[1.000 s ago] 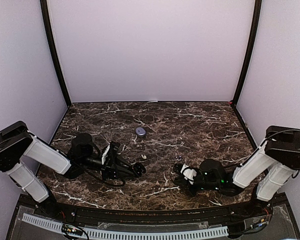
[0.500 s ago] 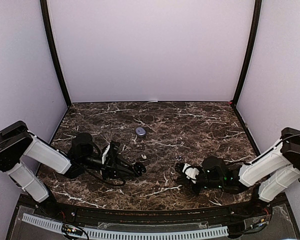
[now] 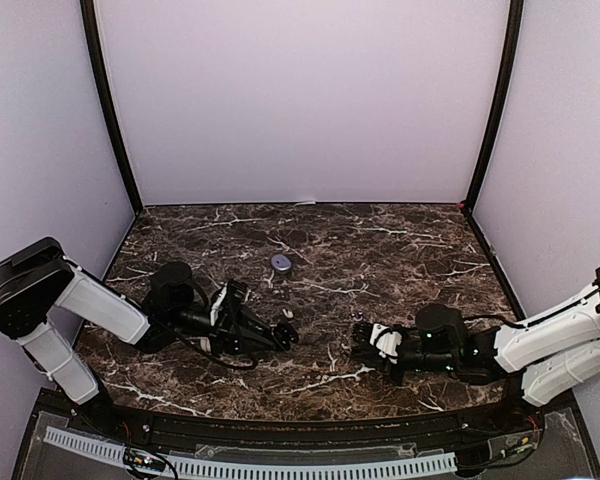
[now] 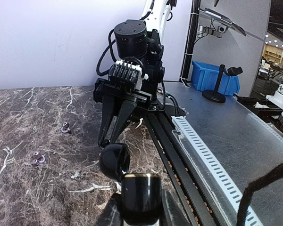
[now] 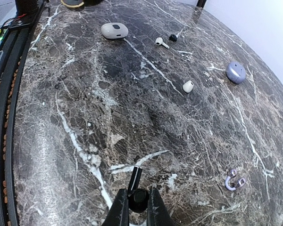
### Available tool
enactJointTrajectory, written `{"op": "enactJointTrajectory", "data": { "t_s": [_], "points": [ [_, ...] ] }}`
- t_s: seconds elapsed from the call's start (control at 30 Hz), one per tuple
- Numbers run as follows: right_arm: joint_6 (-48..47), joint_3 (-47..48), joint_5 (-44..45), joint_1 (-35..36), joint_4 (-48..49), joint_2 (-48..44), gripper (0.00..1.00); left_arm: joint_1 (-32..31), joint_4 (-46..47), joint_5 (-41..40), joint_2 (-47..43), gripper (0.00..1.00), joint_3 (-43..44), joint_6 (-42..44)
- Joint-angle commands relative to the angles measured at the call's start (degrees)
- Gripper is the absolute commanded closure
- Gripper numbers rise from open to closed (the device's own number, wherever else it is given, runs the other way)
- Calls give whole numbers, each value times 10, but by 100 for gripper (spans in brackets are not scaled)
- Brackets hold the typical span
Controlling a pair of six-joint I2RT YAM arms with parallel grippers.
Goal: Insert the wireless bluetooth earbuds into the charging case
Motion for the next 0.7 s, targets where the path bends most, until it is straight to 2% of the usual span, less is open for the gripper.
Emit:
{"op": "enactJointTrajectory", "data": {
  "t_s": [0.0, 0.27, 0.53, 0.67],
  "points": [
    [-43, 24, -13, 9, -22, -23, 93, -10, 1, 14, 12, 78, 17, 14],
    [-65, 80, -29, 28, -79, -59, 95, -17, 7, 21, 28, 79, 32, 18],
    [-68, 121, -24, 57, -90, -44, 96, -20, 17, -9, 25, 81, 25, 30],
    [-70, 136, -23, 66, -95, -38, 96, -21, -7, -20, 20, 81, 24, 46]
  ]
}}
